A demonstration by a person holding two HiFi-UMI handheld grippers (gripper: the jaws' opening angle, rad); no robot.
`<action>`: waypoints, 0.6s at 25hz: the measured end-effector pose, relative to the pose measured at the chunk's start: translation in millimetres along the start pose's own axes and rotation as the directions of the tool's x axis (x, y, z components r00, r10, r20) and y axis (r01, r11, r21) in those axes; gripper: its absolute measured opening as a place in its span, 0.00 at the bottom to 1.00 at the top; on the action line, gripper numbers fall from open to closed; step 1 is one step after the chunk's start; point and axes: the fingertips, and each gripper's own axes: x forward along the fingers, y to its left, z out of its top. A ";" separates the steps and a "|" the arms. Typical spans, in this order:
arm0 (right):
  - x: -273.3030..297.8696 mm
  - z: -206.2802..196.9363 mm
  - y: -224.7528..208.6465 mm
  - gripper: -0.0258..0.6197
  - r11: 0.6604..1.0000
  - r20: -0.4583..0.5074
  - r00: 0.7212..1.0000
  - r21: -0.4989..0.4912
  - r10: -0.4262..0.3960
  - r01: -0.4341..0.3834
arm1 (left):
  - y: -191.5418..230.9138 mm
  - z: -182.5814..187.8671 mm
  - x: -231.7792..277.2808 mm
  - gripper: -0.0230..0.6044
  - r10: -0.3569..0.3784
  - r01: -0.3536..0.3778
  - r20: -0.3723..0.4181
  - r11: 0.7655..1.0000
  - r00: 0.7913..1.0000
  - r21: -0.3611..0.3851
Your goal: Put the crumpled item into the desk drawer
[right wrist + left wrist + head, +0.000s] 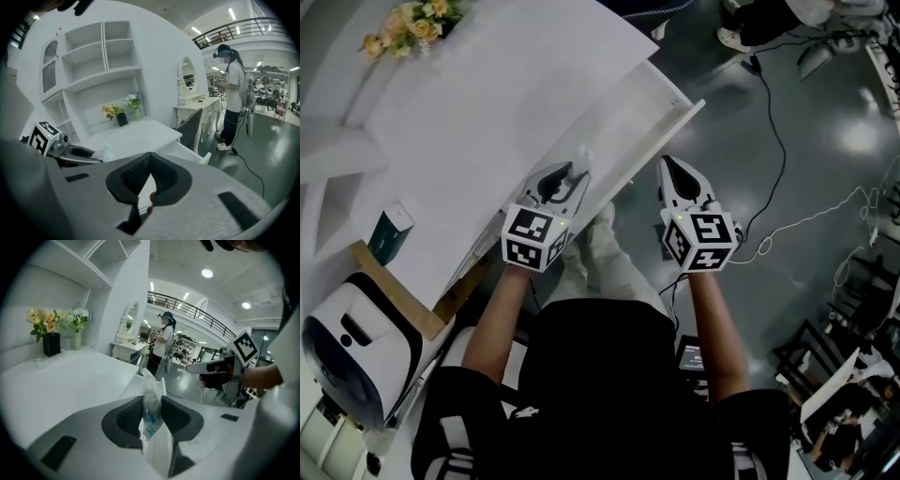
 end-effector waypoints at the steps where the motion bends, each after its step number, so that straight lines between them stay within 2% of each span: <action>1: 2.5 -3.9 -1.7 0.03 1.000 -0.007 1.000 0.004 0.000 0.000 | 1.2 -4.7 4.0 0.21 0.000 0.000 -0.013 1.000 1.000 0.003; 10: 18.6 -31.2 -5.4 0.03 1.000 -0.057 0.998 0.026 0.008 -0.007 | 13.5 -43.9 38.7 0.21 -0.008 0.013 -0.131 0.999 0.991 0.041; 15: 25.7 -46.7 -8.2 0.03 0.999 -0.083 0.997 0.044 0.010 -0.006 | 22.7 -68.6 60.9 0.21 0.015 0.008 -0.189 0.993 0.982 0.120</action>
